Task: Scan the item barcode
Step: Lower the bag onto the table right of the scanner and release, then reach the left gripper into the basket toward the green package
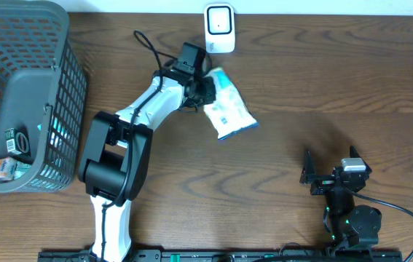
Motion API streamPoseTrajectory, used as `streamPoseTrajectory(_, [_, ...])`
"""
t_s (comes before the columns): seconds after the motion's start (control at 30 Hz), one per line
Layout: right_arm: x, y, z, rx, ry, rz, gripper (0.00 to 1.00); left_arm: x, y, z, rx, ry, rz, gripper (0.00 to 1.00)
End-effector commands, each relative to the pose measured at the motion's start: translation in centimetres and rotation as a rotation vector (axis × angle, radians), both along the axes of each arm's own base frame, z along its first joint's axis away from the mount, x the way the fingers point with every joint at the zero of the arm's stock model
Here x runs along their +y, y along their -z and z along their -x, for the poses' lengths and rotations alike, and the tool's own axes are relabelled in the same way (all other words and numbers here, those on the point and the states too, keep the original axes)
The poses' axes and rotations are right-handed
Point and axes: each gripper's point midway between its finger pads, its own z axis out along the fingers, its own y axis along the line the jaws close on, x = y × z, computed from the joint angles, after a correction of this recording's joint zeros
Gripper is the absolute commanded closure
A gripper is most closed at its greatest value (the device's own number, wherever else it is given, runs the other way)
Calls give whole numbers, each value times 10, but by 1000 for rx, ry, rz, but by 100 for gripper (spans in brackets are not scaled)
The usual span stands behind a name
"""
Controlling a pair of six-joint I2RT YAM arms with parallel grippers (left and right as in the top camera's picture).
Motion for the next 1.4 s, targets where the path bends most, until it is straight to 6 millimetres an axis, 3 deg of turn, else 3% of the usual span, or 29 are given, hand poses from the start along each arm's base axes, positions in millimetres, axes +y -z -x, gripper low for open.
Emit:
streamPoseTrajectory(0.0, [-1, 1, 0, 2, 5, 7, 1, -49, -16, 21, -20, 296, 243, 73])
streamPoseTrajectory(0.1, [-1, 1, 0, 2, 5, 7, 1, -60, -29, 16, -63, 330, 309, 73])
streamPoseTrajectory(0.37, [-1, 1, 0, 2, 5, 7, 1, -61, -37, 8, -102, 331, 317, 73])
streamPoseTrajectory(0.5, [-1, 1, 0, 2, 5, 7, 1, -53, -78, -8, -196, 316, 331, 70])
streamPoseTrajectory(0.57, [-1, 1, 0, 2, 5, 7, 1, -41, -108, -15, -265, 291, 320, 67])
streamPoseTrajectory(0.7, [-1, 1, 0, 2, 5, 7, 1, -2, -171, -22, -400, 190, 236, 50])
streamPoseTrajectory(0.73, [-1, 1, 0, 2, 5, 7, 1, 23, -205, -25, -484, 121, 182, 46])
streamPoseTrajectory(0.77, [-1, 1, 0, 2, 6, 7, 1, 33, -218, -26, -519, 92, 162, 41])
streamPoseTrajectory(0.8, [-1, 1, 0, 2, 5, 8, 1, 55, -247, -26, -592, 34, 129, 34])
streamPoseTrajectory(0.87, [-1, 1, 0, 2, 5, 7, 1, 82, -281, -23, -676, -38, 92, 30])
streamPoseTrajectory(0.93, [-1, 1, 0, 2, 5, 8, 1, 144, -333, -13, -810, -213, -4, 27])
streamPoseTrajectory(1.03, [-1, 1, 0, 2, 5, 7, 1, 240, -378, 7, -920, -498, -175, 26])
streamPoseTrajectory(1.1, [-1, 1, 0, 2, 5, 7, 1, 290, -387, 21, -931, -643, -267, 26])
streamPoseTrajectory(1.13, [-1, 1, 0, 2, 5, 7, 1, 328, -387, 34, -912, -746, -337, 26])
streamPoseTrajectory(1.2, [-1, 1, 0, 2, 5, 7, 1, 374, -374, 52, -841, -860, -424, 26])
streamPoseTrajectory(1.27, [-1, 1, 0, 2, 5, 7, 1, 413, -349, 73, -719, -951, -499, 25])
streamPoseTrajectory(1.37, [-1, 1, 0, 2, 5, 7, 1, 451, -300, 105, -489, -1027, -555, 26])
